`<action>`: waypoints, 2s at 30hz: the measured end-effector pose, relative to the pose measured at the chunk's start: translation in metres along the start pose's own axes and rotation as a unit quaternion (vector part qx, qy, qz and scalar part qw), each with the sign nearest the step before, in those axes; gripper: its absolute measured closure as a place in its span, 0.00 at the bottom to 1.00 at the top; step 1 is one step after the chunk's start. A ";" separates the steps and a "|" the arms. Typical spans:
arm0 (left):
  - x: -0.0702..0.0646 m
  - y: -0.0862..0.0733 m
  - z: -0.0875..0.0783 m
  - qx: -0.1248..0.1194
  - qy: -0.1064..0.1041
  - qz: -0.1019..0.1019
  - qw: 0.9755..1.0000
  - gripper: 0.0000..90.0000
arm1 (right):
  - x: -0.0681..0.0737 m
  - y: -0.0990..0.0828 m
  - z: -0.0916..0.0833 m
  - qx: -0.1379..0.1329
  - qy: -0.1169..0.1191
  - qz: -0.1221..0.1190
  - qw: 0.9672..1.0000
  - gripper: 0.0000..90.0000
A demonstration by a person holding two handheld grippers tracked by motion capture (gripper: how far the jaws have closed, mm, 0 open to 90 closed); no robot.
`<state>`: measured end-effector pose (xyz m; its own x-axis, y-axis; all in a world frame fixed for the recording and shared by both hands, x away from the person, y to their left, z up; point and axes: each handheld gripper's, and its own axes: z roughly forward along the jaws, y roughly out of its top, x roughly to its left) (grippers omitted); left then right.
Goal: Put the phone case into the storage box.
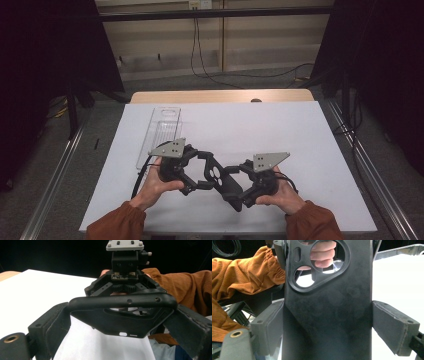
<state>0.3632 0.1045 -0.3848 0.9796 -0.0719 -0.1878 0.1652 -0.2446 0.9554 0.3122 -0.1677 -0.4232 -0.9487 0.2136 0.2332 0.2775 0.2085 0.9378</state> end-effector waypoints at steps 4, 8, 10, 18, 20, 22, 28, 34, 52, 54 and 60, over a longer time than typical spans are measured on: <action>0.000 0.000 0.000 0.001 -0.005 -0.003 1.000 0.11 | 0.000 0.000 0.001 0.001 0.002 0.000 1.000 0.16; -0.001 0.001 0.000 0.002 -0.007 -0.003 1.000 0.12 | 0.001 0.000 0.001 0.002 0.003 -0.001 1.000 0.16; -0.001 0.001 0.001 0.001 -0.006 -0.004 1.000 0.12 | 0.001 0.000 0.001 0.003 0.004 -0.001 1.000 0.16; -0.001 0.001 0.001 0.002 -0.011 -0.007 1.000 0.11 | 0.001 0.000 0.001 0.005 0.006 -0.002 1.000 0.16; -0.001 0.000 0.002 0.004 -0.011 -0.010 1.000 0.10 | 0.001 0.000 0.002 0.007 0.007 -0.002 1.000 0.16; -0.001 0.000 0.002 0.004 -0.013 -0.009 1.000 0.10 | 0.001 0.000 0.002 0.009 0.008 -0.003 1.000 0.16; -0.002 0.000 0.003 0.008 -0.022 -0.008 1.000 0.11 | 0.002 -0.001 0.003 0.012 0.013 -0.002 1.000 0.16; -0.002 0.000 0.004 0.012 -0.023 -0.010 1.000 0.12 | 0.003 -0.001 0.004 0.015 0.011 -0.005 1.000 0.16; -0.001 0.000 0.001 0.022 -0.028 -0.013 0.999 0.13 | 0.002 -0.001 0.004 0.015 0.015 -0.001 1.000 0.16; -0.001 0.000 0.001 0.023 -0.027 -0.011 0.999 0.13 | 0.002 -0.001 0.004 0.014 0.015 0.000 1.000 0.16; -0.001 0.001 0.001 0.028 -0.026 -0.013 0.999 0.15 | 0.002 -0.001 0.004 0.016 0.015 -0.003 1.000 0.16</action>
<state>0.3621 0.1037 -0.3834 0.9672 -0.1148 -0.2264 0.1833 -0.3012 0.9358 0.3103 -0.1639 -0.4245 -0.9540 0.1843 0.2364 0.2769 0.2401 0.9304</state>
